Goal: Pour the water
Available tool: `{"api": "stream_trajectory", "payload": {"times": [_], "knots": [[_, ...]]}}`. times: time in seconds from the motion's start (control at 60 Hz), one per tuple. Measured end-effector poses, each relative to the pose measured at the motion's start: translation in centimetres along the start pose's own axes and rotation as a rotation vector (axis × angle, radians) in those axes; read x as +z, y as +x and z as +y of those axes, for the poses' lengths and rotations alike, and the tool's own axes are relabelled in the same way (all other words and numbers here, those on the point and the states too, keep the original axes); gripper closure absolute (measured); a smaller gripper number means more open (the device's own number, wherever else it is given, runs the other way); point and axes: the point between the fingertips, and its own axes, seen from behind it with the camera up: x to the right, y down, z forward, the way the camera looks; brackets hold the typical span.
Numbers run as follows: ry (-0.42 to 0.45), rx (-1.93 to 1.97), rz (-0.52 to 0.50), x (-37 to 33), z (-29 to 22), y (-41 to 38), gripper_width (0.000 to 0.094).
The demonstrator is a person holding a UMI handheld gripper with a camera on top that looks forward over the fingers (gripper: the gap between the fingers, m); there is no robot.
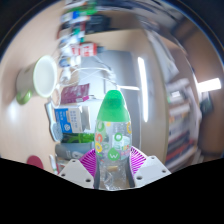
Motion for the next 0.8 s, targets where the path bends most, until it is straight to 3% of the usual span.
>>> {"api": "stream_trajectory", "payload": {"times": [0.217, 0.333, 0.65, 0.8], "knots": [[0.118, -0.700, 0.036, 2.8, -5.8, -1.8, 0.0538], [0.155, -0.883, 0.030, 3.2, -7.3, -3.0, 0.0537], [0.148, -0.932, 0.025, 3.3, -7.3, -2.7, 0.0536], [0.137, -0.686, 0.016, 3.5, -6.8, -1.7, 0.0536]]}}
